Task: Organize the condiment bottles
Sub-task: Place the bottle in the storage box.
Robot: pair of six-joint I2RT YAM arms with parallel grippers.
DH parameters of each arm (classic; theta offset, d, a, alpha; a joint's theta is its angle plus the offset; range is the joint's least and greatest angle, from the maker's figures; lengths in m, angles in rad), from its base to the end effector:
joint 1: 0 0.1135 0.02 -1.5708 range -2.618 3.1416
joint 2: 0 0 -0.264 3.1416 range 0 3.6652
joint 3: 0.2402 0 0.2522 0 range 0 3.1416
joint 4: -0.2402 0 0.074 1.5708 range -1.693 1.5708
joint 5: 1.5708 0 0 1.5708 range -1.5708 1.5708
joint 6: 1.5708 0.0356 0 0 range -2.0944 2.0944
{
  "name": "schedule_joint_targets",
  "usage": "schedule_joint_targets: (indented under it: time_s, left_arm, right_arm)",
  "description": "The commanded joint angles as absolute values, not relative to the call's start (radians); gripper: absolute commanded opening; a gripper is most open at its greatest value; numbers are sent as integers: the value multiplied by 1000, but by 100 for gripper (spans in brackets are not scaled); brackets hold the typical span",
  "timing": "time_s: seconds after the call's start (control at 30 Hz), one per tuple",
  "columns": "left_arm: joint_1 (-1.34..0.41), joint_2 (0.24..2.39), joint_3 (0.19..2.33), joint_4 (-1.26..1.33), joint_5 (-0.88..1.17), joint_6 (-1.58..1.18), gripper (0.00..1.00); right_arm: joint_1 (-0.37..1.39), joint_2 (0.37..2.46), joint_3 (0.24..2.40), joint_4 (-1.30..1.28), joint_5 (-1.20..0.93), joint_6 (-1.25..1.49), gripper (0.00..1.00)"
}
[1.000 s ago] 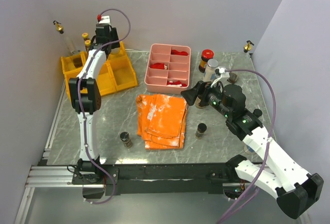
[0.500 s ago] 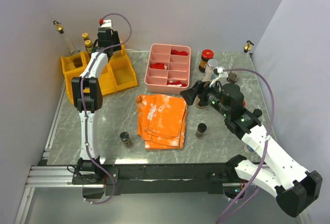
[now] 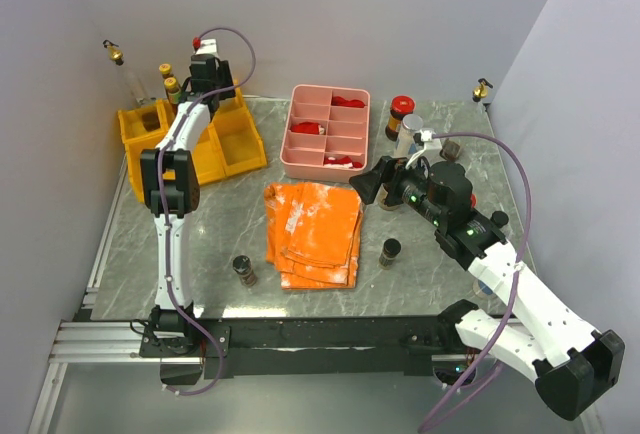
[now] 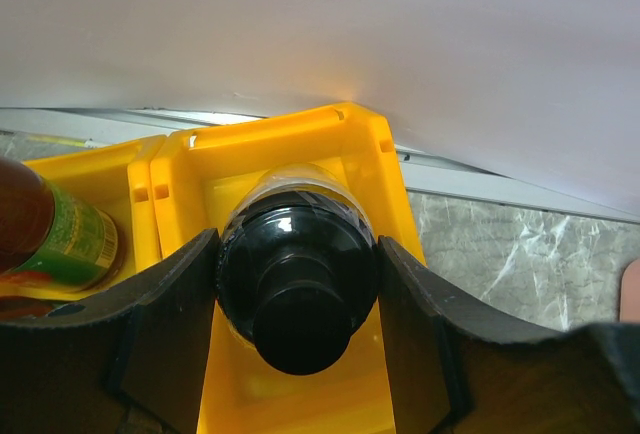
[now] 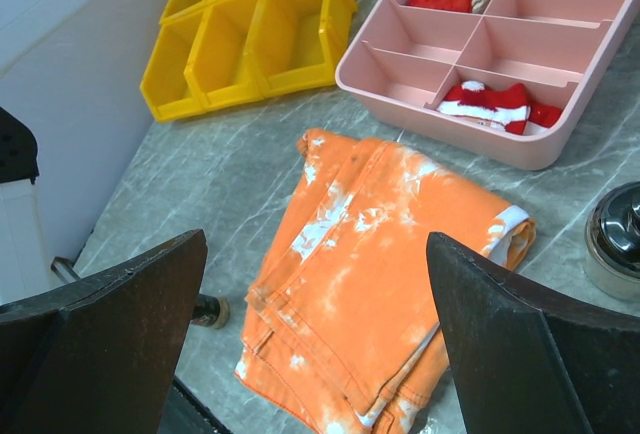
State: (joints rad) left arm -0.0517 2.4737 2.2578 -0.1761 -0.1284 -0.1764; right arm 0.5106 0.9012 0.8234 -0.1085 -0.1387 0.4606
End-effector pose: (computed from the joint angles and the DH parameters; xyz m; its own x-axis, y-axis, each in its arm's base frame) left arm 0.5799 -0.0254 0.2414 -0.3639 -0.1554 -0.9184 -0.1328 0.9846 -0.1140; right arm 0.1829 0.1081 0.3410 -0.4126 0.2735 -0.8689 -0.4679 0.7548 0.4597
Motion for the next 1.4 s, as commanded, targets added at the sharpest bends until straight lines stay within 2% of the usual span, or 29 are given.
schedule_joint_targets:
  time_s: [0.0,0.2,0.43,1.0,1.13,1.37]
  left_arm:
    - [-48,2470,2333,-51,-124,-164,51]
    - [-44,2473,2335,-41,-127,-163,53]
    - [-41,2482,2335,-35,-123,-164,63]
    - [-40,2491,2326,-12,-118,-155,70]
    - [-40,2480,2319,-6,-117,-153,79]
    - [-41,2390,2251,-8,-88,-170,87]
  right_arm:
    - [512,897,848,-84,-123,445,98]
    - [512,896,850,-86,-123,445,98]
    - [511,893,850,-90,-120,443,98]
    - [511,893,850,-90,-117,443,99]
    - [512,893,850,-91,-115,442,99]
    - [512,888,853,-92,-117,440,99]
